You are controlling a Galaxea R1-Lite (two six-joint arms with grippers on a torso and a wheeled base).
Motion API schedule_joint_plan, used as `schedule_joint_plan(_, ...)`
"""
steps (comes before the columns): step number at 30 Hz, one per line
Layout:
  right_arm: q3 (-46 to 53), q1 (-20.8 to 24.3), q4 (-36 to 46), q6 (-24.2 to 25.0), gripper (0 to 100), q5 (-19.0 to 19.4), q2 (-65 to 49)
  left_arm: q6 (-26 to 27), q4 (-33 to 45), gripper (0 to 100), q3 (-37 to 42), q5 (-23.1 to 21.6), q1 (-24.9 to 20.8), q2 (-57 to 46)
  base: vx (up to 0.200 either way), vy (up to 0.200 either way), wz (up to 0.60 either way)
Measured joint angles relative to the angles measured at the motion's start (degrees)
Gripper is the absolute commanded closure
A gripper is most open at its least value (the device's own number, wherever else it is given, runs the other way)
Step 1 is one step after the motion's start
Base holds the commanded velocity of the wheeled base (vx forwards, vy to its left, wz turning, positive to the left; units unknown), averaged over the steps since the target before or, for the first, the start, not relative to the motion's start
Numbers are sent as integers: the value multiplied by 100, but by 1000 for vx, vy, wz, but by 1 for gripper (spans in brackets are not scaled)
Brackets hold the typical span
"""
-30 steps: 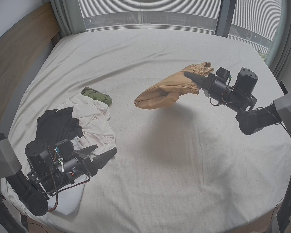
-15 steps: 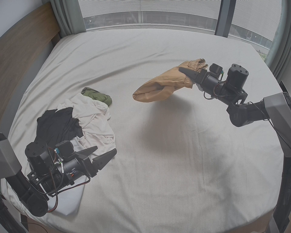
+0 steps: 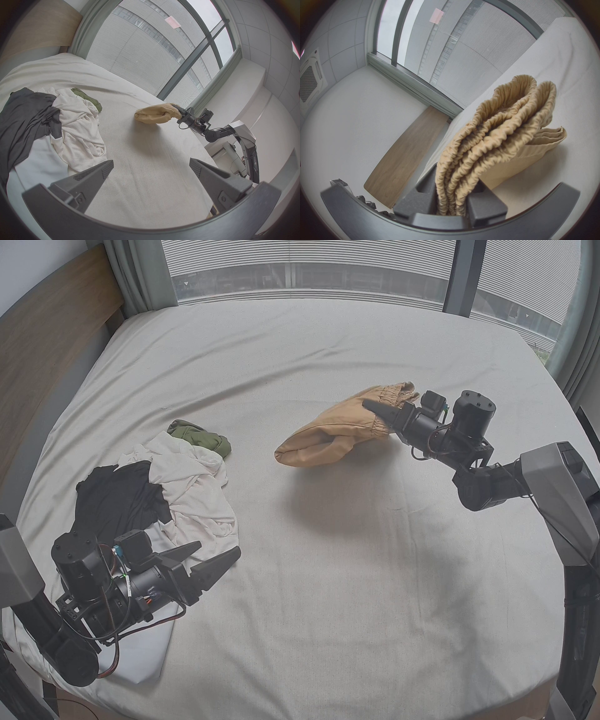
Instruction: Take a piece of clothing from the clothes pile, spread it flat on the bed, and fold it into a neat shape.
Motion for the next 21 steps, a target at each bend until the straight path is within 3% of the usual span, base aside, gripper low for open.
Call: schedule_joint_plan(21, 2520, -96, -1487, -126, 100, -13, 127, -2, 2, 0, 20, 0, 0, -41, 0, 0, 0)
